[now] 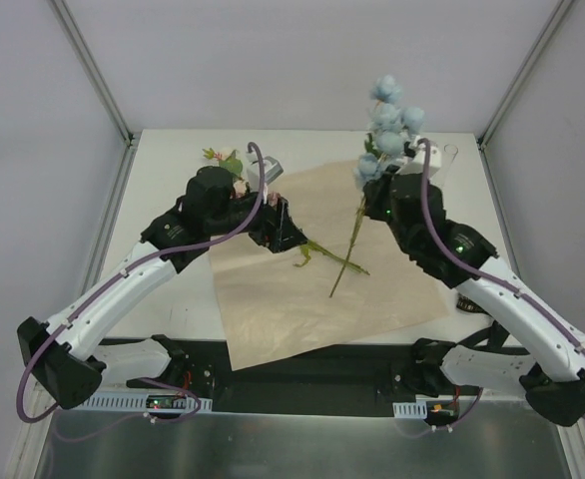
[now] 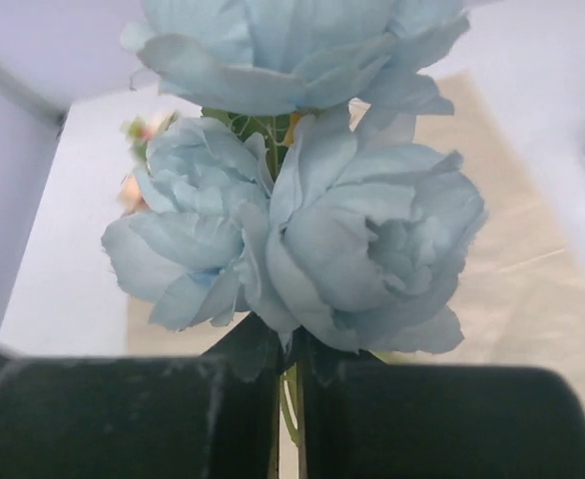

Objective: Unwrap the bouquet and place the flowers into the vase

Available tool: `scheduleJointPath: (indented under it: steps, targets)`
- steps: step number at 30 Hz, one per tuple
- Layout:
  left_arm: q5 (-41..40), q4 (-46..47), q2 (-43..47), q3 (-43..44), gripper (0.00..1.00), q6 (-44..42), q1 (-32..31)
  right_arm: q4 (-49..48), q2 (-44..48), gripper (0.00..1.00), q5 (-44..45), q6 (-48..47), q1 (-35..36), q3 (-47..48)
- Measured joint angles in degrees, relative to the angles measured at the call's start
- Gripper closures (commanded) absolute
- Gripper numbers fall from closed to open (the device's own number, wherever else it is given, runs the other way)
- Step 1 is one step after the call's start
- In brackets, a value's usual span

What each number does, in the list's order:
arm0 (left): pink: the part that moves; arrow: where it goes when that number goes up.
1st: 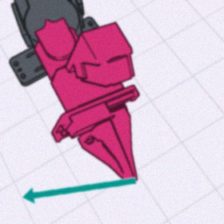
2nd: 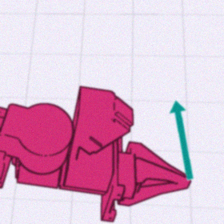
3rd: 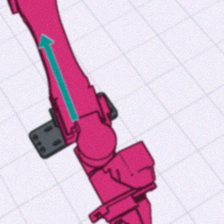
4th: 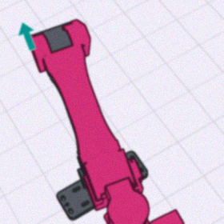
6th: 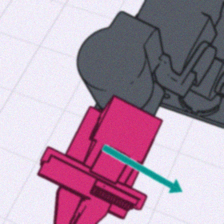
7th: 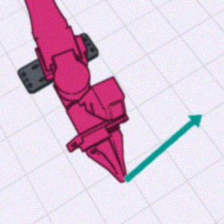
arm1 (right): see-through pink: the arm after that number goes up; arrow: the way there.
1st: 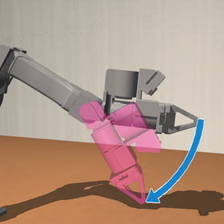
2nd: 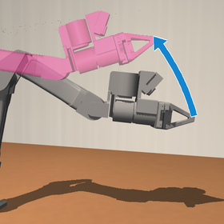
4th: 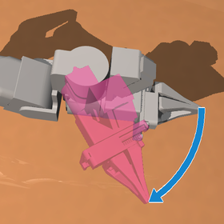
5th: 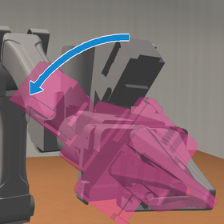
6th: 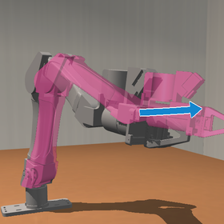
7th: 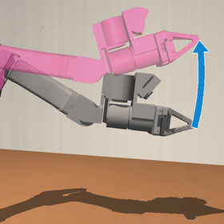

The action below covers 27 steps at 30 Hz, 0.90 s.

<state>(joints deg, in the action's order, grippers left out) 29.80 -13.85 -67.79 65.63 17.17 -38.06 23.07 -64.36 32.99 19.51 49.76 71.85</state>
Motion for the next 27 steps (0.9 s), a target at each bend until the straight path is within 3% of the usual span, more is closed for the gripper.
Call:
scheduleJointPath:
  steps: [8,15,27]
  targets:
    - [-3.98,-0.24,4.24,0.00,0.27,2.12,4.07,-7.96,5.86,0.99,6.25,-23.93,-17.03,6.82]
    - [-3.28,-0.50,0.61,0.00,0.28,3.50,4.00,-16.41,0.33,0.99,5.42,-31.63,-34.56,24.06]
    - [-3.19,-1.11,-3.63,0.00,0.20,3.67,4.00,-26.34,-17.42,0.99,-1.77,-37.03,-42.21,33.81]
